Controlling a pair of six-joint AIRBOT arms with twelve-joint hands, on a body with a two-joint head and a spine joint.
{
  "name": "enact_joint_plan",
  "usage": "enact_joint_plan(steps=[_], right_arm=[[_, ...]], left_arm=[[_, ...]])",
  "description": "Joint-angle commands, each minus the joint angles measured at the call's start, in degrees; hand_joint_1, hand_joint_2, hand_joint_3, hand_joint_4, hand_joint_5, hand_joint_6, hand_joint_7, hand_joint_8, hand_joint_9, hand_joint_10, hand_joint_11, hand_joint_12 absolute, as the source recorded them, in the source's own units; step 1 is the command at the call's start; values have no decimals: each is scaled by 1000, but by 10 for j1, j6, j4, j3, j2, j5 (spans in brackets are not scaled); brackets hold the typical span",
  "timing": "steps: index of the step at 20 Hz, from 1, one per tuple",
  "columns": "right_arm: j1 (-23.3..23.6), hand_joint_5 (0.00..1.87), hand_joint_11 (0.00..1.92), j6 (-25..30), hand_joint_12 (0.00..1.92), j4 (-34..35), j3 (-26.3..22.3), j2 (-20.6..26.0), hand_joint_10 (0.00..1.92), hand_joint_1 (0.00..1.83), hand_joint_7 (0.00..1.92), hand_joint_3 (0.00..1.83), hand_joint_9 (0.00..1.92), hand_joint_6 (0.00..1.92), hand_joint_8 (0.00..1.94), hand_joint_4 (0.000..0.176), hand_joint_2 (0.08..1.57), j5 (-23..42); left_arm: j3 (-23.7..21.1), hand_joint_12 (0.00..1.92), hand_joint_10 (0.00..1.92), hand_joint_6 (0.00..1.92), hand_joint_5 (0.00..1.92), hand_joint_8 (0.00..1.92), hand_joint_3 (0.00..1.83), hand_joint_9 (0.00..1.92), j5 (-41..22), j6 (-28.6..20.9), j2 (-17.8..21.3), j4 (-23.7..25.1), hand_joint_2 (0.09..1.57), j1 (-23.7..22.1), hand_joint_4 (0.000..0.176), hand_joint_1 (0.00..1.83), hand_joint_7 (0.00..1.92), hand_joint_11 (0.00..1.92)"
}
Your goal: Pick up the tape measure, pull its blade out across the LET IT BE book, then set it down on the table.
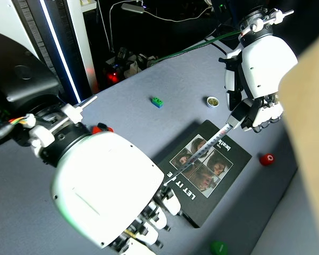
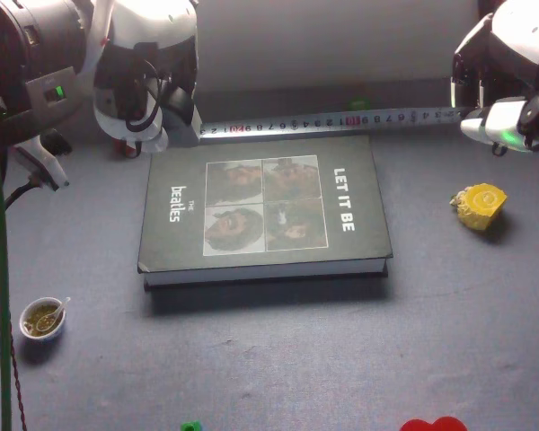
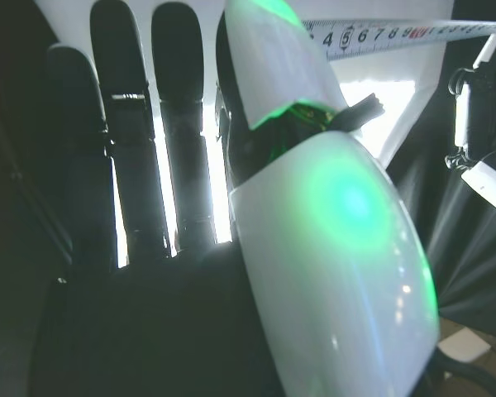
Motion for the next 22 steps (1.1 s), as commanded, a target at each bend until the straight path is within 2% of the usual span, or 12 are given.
enact_joint_plan(steps=[1, 3, 5, 14, 16, 18, 22], right_arm=[[8, 884, 542, -10, 1311, -40, 3, 11, 569, 1200, 987, 0, 890, 1207, 924, 13, 1144, 46], [10, 890, 561, -14, 1319, -40, 3, 15, 573, 1201, 983, 0, 889, 1205, 924, 11, 1143, 43], [11, 896, 548, -16, 1313, -40, 3, 17, 577, 1202, 976, 0, 894, 1213, 916, 0, 1144, 41], [14, 905, 553, -22, 1315, -40, 3, 29, 578, 1204, 971, 0, 887, 1206, 918, 0, 1143, 35], [16, 894, 561, -23, 1314, -40, 4, 33, 587, 1202, 987, 0, 901, 1203, 910, 7, 1141, 35], [16, 907, 584, -23, 1302, -40, 5, 35, 593, 1206, 992, 0, 916, 1198, 888, 0, 1138, 33], [17, 916, 590, -23, 1274, -41, 8, 37, 578, 1209, 1001, 0, 927, 1193, 866, 0, 1134, 31]], left_arm=[[3, 1031, 1250, 573, 1094, 904, 0, 900, 10, 17, 8, 51, 1082, -8, 0, 1384, 1076, 877], [3, 1030, 1247, 574, 1092, 901, 0, 904, 10, 17, 8, 51, 1081, -8, 0, 1384, 1077, 874], [3, 1032, 1245, 568, 1090, 903, 0, 907, 10, 17, 8, 51, 1081, -8, 0, 1385, 1076, 882], [2, 1031, 1243, 568, 1092, 903, 0, 907, 10, 17, 8, 51, 1081, -9, 0, 1384, 1076, 871], [2, 1032, 1245, 566, 1093, 906, 0, 906, 10, 17, 8, 51, 1081, -9, 0, 1385, 1075, 870], [2, 1032, 1244, 559, 1096, 918, 0, 903, 10, 17, 8, 51, 1082, -9, 0, 1384, 1073, 872], [3, 1034, 1242, 557, 1098, 918, 0, 903, 10, 17, 8, 51, 1081, -10, 0, 1384, 1073, 877]])
